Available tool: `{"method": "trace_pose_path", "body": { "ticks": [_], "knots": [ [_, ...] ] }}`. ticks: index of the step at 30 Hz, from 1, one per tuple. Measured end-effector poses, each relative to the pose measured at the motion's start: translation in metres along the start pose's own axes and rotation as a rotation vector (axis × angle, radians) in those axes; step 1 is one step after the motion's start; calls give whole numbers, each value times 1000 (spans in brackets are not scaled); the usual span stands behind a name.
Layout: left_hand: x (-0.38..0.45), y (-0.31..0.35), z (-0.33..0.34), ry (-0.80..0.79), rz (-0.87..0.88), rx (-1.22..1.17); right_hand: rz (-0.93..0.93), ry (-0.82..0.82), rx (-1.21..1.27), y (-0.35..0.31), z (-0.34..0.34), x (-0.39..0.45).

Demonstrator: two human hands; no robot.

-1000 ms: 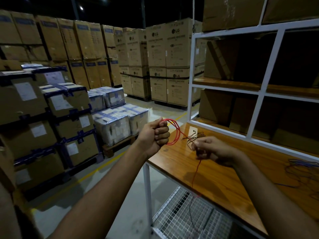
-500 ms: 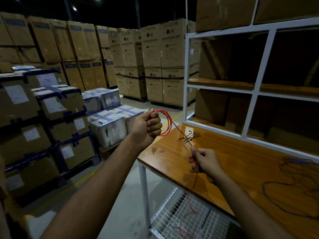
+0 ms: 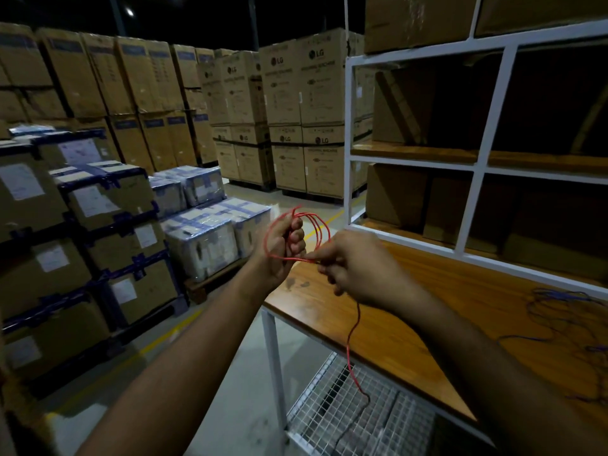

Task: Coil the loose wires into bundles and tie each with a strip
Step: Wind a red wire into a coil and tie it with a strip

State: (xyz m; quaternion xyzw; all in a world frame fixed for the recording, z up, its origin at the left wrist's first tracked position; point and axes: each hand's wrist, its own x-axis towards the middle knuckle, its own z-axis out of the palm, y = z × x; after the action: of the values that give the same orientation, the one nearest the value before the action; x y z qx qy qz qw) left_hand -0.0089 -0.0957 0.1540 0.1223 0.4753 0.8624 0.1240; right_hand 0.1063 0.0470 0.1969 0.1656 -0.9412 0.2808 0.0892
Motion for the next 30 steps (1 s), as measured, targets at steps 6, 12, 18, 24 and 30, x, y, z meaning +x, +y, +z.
{"method": "trace_pose_path", "body": {
  "ticks": [6,12,18,24,30],
  "knots": [
    [-3,-2,1,-28,14,-94,-15,628,173,16,-3,7],
    [-8,4,-4,-80,10,-187,356,672,490,60,4,20],
    [-11,9,7,-121,1,-203,505,139,142,62,32,24],
    [-9,6,5,31,-1,-204,484,223,598,49,24,23],
    [-11,8,-7,136,-15,-226,616,358,1228,77,6,16]
  ]
}}
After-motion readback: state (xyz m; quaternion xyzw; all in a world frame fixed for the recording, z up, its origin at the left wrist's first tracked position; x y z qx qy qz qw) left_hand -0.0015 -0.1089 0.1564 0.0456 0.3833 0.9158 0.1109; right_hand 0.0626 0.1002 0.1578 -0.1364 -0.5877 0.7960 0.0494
